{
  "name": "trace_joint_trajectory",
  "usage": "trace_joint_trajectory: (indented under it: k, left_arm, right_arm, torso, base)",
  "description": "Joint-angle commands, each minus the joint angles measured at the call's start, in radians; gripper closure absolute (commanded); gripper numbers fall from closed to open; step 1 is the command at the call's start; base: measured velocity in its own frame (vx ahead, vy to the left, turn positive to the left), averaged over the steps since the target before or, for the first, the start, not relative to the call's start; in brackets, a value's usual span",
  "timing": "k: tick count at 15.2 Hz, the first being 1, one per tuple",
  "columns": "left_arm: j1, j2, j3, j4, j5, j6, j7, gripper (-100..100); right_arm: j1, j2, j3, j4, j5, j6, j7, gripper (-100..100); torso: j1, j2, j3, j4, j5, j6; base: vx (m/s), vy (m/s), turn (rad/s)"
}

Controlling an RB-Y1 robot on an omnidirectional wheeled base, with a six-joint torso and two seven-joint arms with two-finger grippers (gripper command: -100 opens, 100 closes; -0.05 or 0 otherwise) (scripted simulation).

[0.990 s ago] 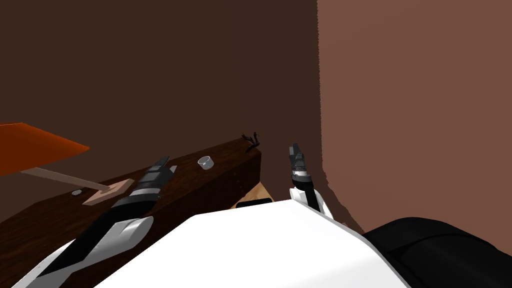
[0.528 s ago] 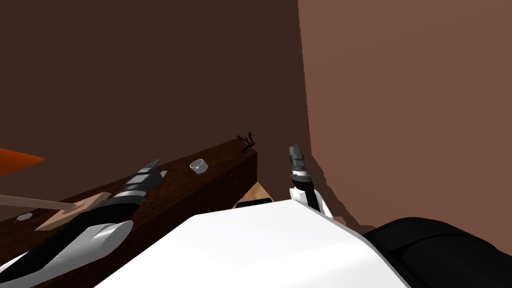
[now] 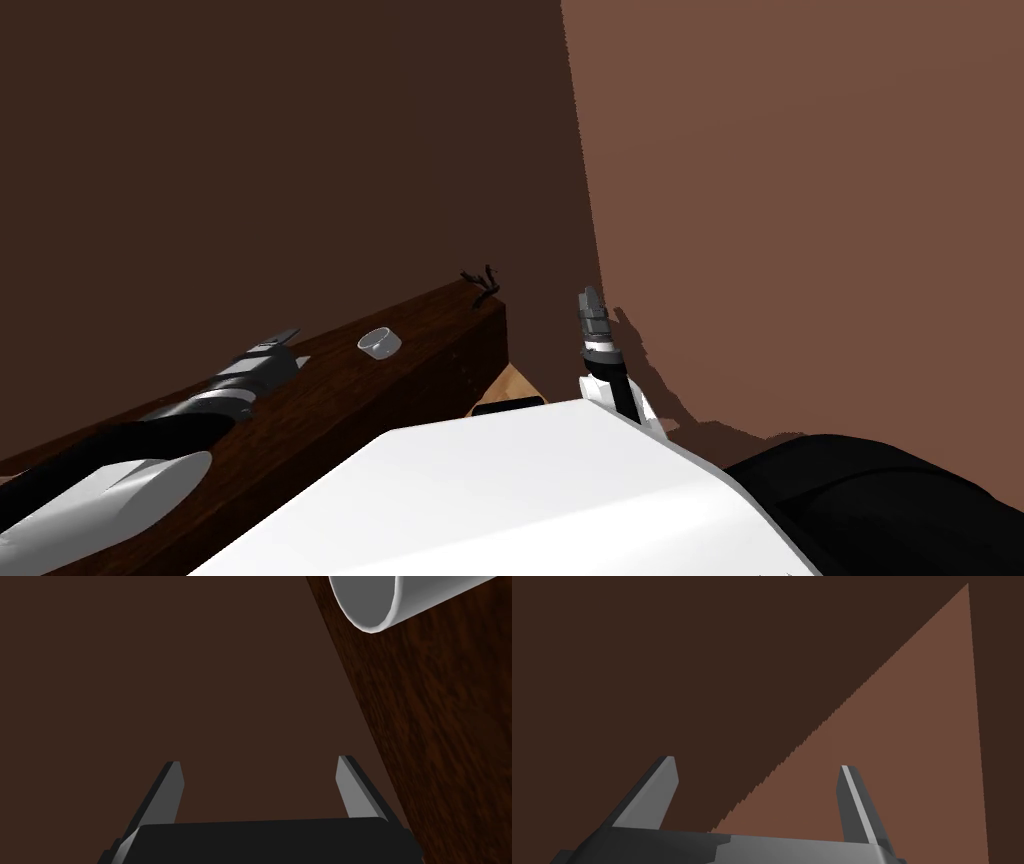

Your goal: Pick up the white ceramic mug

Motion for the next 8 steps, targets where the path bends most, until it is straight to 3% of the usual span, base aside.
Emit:
trace_joint_trajectory:
  k: [1, 2, 3, 5, 6, 8]
  left_arm:
    - [0.013, 0.031, 0.019, 0.025, 0.047, 0.050, 0.004, -100]
    - [0.013, 0.031, 0.019, 0.025, 0.047, 0.054, 0.004, -100]
    - [0.032, 0.072, 0.049, 0.052, 0.084, 0.090, 0.010, -100]
    - [0.032, 0.073, 0.049, 0.052, 0.103, 0.117, 0.010, -100]
    - [0.051, 0.114, 0.076, 0.080, 0.143, 0.144, 0.016, -100]
    - [0.051, 0.114, 0.076, 0.080, 0.158, 0.180, 0.016, -100]
  right_arm:
    - [0.000, 0.000, 0.000, 0.000, 0.000, 0.000, 0.000, 0]
    - [0.000, 0.000, 0.000, 0.000, 0.000, 0.000, 0.000, 0]
    - [0.000, 0.000, 0.000, 0.000, 0.000, 0.000, 0.000, 0]
    - [0.000, 0.000, 0.000, 0.000, 0.000, 0.000, 0.000, 0]
    - [0.000, 0.000, 0.000, 0.000, 0.000, 0.000, 0.000, 0]
    - [0.000, 0.000, 0.000, 0.000, 0.000, 0.000, 0.000, 0]
  torso:
    - [0.000, 0.000, 0.000, 0.000, 0.000, 0.000]
    - [0.000, 0.000, 0.000, 0.000, 0.000, 0.000]
    - [0.000, 0.000, 0.000, 0.000, 0.000, -0.001]
    - [0.000, 0.000, 0.000, 0.000, 0.000, 0.000]
    - [0.000, 0.000, 0.000, 0.000, 0.000, -0.001]
    - [0.000, -0.001, 0.000, 0.000, 0.000, 0.000]
  base:
    - [-0.001, 0.004, -0.253]
    - [-0.001, 0.007, -0.119]
    - [0.001, -0.001, -0.293]
    - [0.000, 0.006, -0.178]
    - [0.004, 0.000, -0.237]
    - [0.003, 0.006, -0.180]
